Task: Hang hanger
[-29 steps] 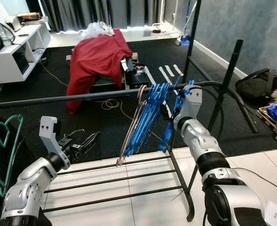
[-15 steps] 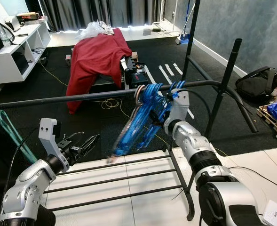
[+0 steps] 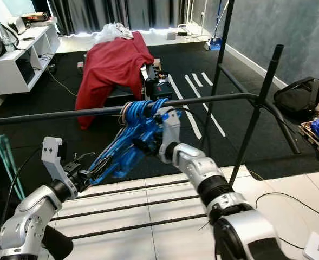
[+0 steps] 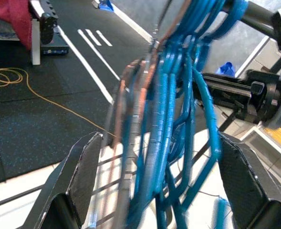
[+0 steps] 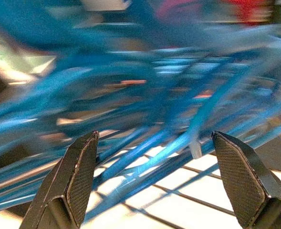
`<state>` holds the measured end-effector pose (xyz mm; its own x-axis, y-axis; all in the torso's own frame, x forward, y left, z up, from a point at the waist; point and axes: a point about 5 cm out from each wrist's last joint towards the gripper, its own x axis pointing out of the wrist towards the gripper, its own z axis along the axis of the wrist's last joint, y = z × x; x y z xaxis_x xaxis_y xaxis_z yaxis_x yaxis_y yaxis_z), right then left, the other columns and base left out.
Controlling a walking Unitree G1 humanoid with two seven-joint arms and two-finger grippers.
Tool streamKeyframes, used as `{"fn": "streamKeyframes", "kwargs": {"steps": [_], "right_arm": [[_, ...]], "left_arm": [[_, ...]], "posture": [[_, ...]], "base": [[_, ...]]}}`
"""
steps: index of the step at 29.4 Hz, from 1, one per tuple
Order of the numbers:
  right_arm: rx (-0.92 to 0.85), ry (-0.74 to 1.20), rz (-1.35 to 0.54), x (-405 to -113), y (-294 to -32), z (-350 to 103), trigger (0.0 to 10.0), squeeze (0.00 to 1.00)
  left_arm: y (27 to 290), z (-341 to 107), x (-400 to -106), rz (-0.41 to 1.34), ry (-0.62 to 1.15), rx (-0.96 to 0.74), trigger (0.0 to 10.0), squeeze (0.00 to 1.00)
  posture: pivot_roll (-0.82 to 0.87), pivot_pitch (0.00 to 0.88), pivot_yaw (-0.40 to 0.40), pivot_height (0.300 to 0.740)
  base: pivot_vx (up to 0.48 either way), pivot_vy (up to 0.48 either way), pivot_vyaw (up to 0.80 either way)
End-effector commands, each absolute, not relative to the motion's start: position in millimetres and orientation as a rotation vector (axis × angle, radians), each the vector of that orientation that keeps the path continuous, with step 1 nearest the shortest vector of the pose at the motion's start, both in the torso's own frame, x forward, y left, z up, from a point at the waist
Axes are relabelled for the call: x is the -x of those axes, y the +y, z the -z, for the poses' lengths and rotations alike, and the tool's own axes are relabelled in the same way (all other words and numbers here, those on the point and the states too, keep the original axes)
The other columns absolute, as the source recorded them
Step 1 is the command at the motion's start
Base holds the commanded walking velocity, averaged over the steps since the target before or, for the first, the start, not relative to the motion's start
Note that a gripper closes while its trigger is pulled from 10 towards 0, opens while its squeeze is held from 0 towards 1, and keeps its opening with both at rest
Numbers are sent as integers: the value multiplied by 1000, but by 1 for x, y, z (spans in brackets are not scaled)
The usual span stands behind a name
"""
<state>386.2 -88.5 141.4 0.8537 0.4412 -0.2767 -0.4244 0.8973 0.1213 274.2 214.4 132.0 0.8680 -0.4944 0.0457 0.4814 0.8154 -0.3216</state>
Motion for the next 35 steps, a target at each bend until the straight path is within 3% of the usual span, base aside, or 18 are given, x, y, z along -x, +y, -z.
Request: {"fn": "streamKeyframes", "kwargs": {"steps": [1,2,3,4,5,6,7,9,10,19,35], "right_arm": [[-52,342,-362,-386,-105,-132,10000,0],[-52,342,-362,-386,-105,-132,10000,0],[-26,339,-225,-388,-135,-132,10000,0],[-26,339,-225,-388,-135,-132,10000,0],[-7,325,-81,-388,-168,-134,10000,0],[-7,325,-81,-388,-168,-134,10000,0],[3,313,5,-386,-190,-136,10000,0],[3,313,5,-386,-190,-136,10000,0],[7,306,55,-383,-203,-137,10000,0],[10,313,75,-375,-212,-133,10000,0],[19,180,-13,-368,-201,-148,10000,0]], "left_arm": [[215,-133,-274,514,40,341,10000,0],[215,-133,-274,514,40,341,10000,0],[214,-134,-275,514,37,347,10000,0],[214,-134,-275,514,37,347,10000,0],[212,-134,-277,515,35,351,10000,0],[212,-134,-277,515,35,351,10000,0],[212,-134,-278,517,35,353,10000,0],[212,-134,-278,517,35,353,10000,0],[211,-134,-279,518,36,354,10000,0],[210,-134,-280,520,36,356,10000,0],[213,-133,-281,518,31,364,10000,0]], "posture": [[6,43,15,740],[6,43,15,740],[0,42,17,740],[0,42,17,740],[-4,41,20,740],[-4,41,20,740],[-6,41,21,740],[-6,41,21,740],[-8,40,23,740],[-18,39,28,740],[-33,29,23,740]], "base": [[0,0,0],[0,0,0],[0,0,0],[0,0,0],[0,0,0],[0,0,0],[0,0,0],[0,0,0],[0,0,0],[0,0,0],[0,0,0]]}}
